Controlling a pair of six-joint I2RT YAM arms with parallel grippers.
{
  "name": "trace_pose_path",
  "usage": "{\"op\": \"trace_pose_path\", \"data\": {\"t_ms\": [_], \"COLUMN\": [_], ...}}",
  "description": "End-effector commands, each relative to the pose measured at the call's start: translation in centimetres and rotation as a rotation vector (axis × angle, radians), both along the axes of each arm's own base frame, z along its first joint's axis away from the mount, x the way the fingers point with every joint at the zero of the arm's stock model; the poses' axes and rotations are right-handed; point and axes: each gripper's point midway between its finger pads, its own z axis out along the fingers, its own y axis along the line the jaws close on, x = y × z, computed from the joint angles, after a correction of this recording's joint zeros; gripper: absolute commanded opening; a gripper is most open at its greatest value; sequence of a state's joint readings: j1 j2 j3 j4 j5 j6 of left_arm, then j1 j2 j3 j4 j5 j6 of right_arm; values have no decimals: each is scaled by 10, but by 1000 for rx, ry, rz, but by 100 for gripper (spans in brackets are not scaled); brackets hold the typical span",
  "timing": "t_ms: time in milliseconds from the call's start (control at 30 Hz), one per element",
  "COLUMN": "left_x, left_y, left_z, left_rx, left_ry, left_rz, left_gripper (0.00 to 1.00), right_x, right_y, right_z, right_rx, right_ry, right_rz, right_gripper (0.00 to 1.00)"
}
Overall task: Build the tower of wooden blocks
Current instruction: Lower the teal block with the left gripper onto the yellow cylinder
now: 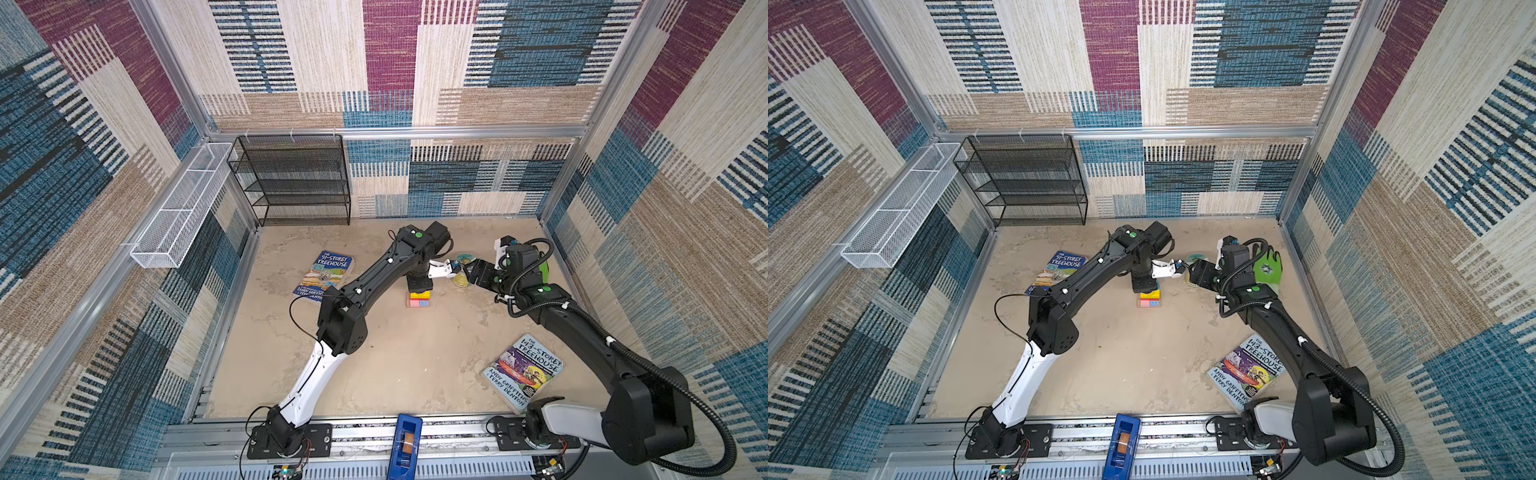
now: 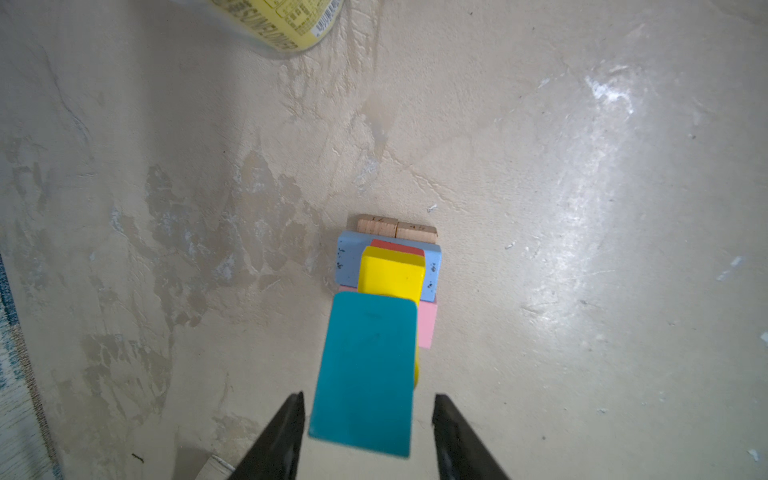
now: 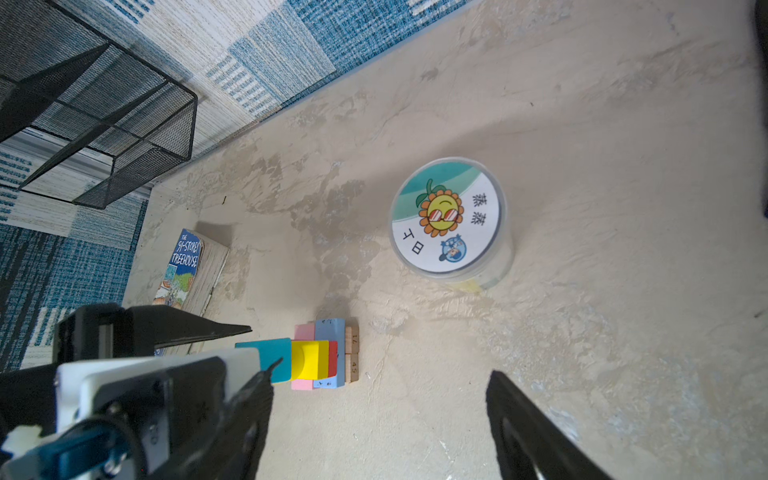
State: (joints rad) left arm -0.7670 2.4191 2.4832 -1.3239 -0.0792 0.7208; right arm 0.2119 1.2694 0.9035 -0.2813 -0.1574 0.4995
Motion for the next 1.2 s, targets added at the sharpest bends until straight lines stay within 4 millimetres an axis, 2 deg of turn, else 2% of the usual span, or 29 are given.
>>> {"op": "trace_pose_path", "data": {"t_ms": [0, 267, 1167], "left_x": [-1, -2, 0], "left_y": [-1, -2, -4], "left_z": [-1, -8, -9], "left_rx": [-2, 9, 10], "left_ry": [4, 12, 1], "left_rz": [-9, -11, -6], "left_gripper": [55, 55, 49], "right_x": [3, 2, 2], "right_y": [2, 2, 1], "right_z": [6, 4, 4], "right_rx": [20, 18, 18], "right_ry": [-24, -21, -21], "right_rz": [1, -2, -5], "right_gripper": [82, 82, 82]}}
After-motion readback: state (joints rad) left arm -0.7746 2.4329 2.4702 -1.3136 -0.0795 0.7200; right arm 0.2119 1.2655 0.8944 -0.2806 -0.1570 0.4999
